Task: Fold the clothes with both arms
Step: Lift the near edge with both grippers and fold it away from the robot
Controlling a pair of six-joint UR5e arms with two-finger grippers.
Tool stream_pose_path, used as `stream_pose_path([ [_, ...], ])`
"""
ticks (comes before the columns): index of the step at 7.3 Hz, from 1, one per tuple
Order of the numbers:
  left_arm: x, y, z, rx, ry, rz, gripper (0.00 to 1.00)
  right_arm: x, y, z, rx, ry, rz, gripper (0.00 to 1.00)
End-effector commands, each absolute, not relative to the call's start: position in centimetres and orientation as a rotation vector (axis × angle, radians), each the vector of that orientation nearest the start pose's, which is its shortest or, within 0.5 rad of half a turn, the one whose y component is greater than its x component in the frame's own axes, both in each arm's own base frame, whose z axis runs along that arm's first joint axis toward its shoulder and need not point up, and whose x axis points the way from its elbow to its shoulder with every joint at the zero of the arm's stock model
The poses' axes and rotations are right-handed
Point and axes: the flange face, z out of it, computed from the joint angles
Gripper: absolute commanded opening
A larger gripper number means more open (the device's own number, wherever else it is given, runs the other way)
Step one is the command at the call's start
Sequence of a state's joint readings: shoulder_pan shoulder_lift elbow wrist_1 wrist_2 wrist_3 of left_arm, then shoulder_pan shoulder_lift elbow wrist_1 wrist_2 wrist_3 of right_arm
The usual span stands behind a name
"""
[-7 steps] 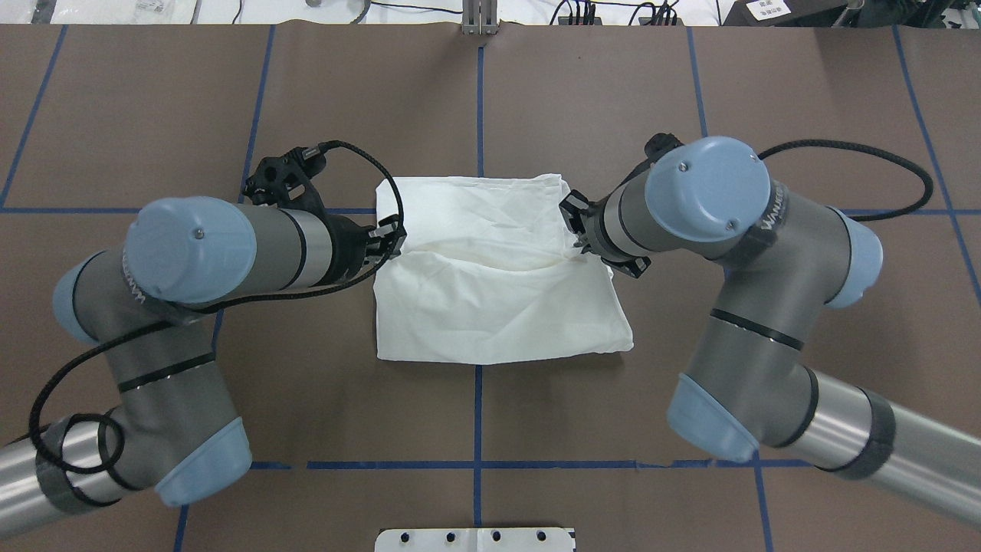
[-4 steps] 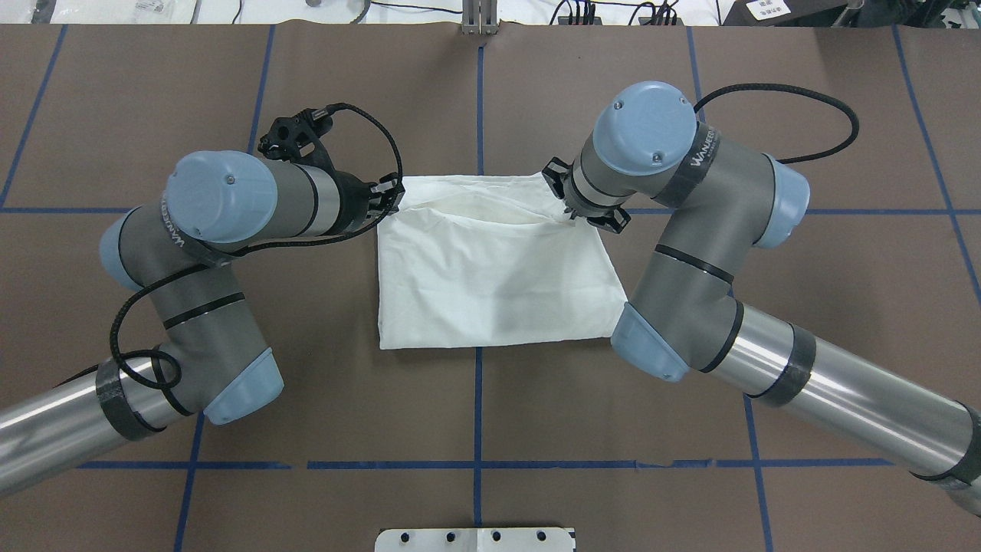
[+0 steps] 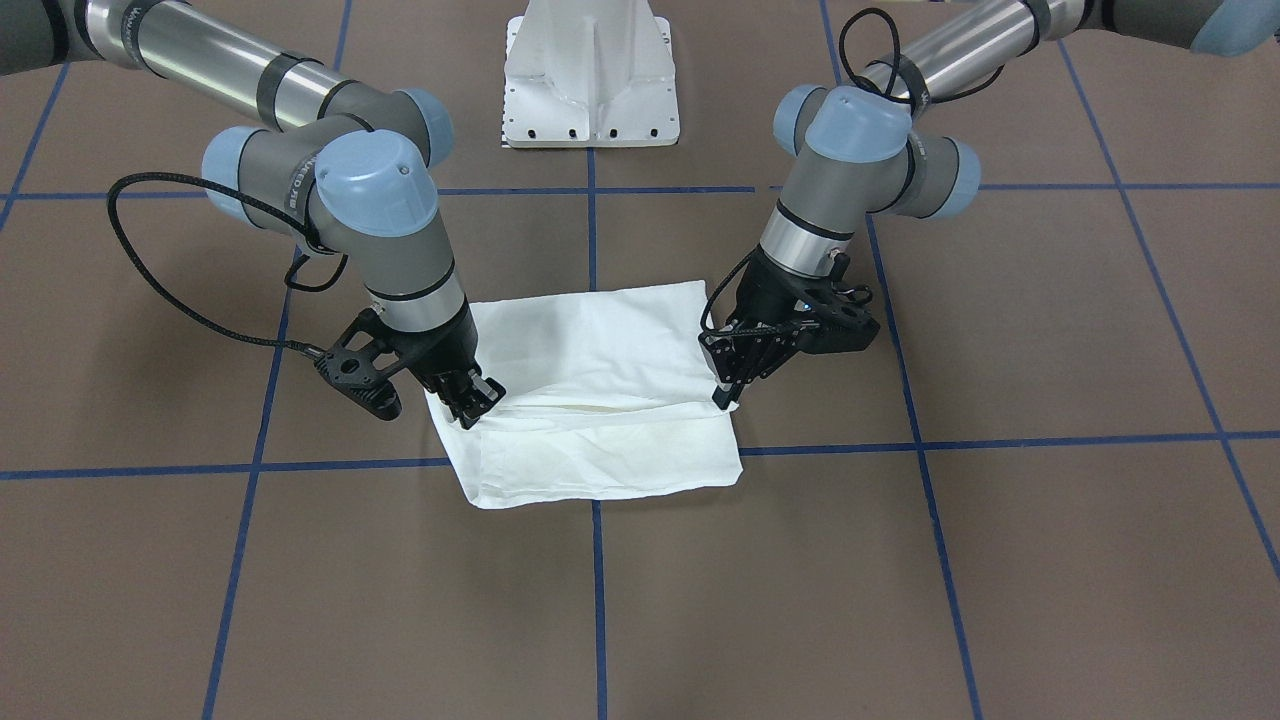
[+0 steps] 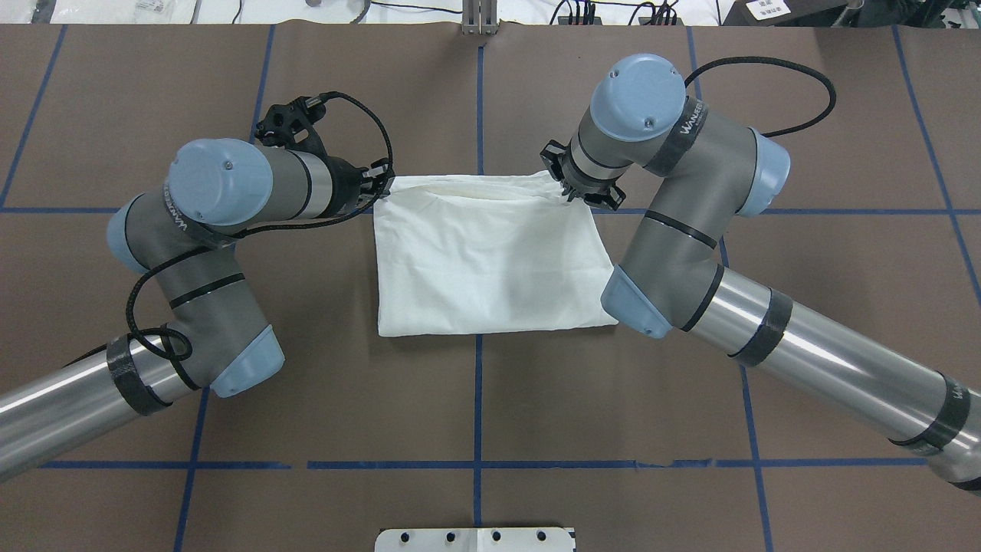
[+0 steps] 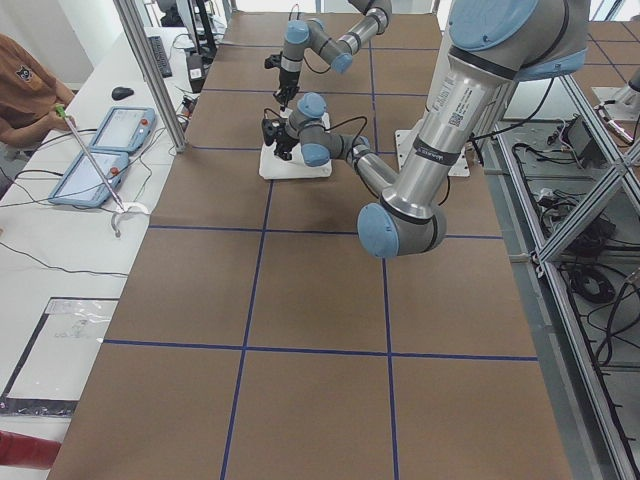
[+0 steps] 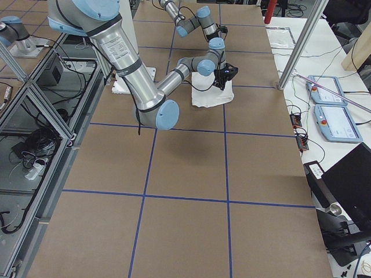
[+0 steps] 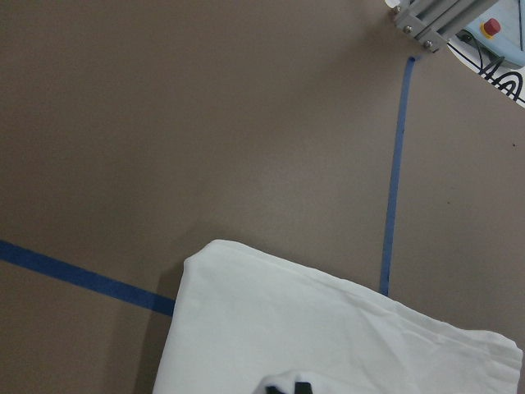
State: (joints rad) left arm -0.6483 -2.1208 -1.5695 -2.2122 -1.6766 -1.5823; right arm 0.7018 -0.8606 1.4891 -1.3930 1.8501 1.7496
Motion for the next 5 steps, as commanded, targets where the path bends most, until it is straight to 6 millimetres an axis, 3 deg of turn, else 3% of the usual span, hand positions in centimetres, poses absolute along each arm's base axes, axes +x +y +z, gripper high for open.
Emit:
stream_pose_path([
  [1, 47.4, -52.6, 27.1, 0.297, 1.151, -0.521, 0.09, -50.2, -57.3, 25.1, -0.053, -0.858, 0.717, 0.11],
  [2, 47.8, -54.1, 28.0, 0.327, 1.128, -0.492, 0.55, -50.3, -58.4, 26.5, -0.05, -0.871, 0.715, 0.99],
  [3, 46.9, -55.6, 29.2, 0.366, 1.126, -0.479, 0.62, -48.4, -59.8, 27.4, -0.03, -0.873, 0.626, 1.0],
  [4, 46.1, -57.0, 30.5, 0.384, 1.105, -0.482, 0.62, -44.5, -62.1, 29.5, -0.049, -0.87, 0.598, 1.0],
  [5, 45.3, -58.0, 31.0, 0.403, 1.087, -0.469, 0.62, -41.8, -63.0, 32.4, -0.043, -0.854, 0.532, 1.0],
])
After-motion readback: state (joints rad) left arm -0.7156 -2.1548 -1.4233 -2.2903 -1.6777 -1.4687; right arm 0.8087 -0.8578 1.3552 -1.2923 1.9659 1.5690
